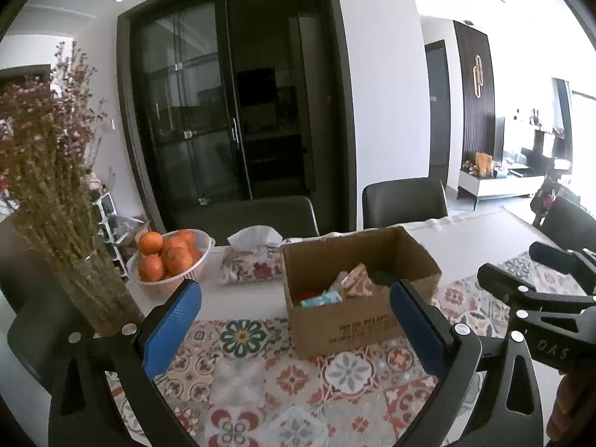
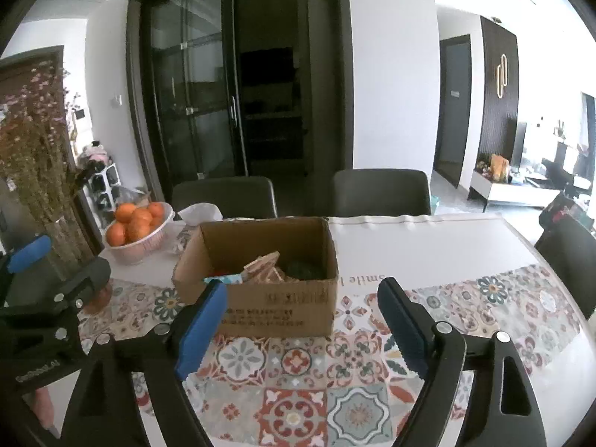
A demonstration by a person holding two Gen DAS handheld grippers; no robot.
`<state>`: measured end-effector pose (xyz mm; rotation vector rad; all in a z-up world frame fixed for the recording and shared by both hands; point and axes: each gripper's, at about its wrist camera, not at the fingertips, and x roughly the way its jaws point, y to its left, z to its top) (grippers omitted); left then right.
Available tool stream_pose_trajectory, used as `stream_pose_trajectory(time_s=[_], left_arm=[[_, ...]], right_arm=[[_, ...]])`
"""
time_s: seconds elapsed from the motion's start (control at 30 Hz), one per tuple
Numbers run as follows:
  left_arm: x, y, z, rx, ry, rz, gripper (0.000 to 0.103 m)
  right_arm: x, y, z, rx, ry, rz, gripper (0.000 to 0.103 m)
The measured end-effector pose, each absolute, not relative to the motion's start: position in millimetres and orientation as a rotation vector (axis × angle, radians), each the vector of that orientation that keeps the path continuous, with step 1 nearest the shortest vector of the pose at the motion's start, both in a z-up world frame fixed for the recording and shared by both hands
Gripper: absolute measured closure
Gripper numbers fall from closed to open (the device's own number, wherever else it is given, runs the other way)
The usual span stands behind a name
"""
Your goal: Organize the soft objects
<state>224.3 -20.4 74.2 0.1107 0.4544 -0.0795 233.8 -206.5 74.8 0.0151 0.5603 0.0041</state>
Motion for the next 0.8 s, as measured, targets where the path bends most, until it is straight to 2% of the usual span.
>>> stream_pose_trajectory(time_s=[0.1,0.27,0.8], left_arm=[[205,-17,72,0.111,0.441,-0.079,0.000],[179,-13,61,0.115,0.447,-0.084,0.000],[118,-12,33,0.126,0.459,-0.106,0.000]], right_arm=[[214,-204,74,0.006,0.532,-0.014,0.014],[186,-199,67,0.004,0.515,-0.021,0.012],[126,-198,39,0.029,0.536,-0.028,0.012]])
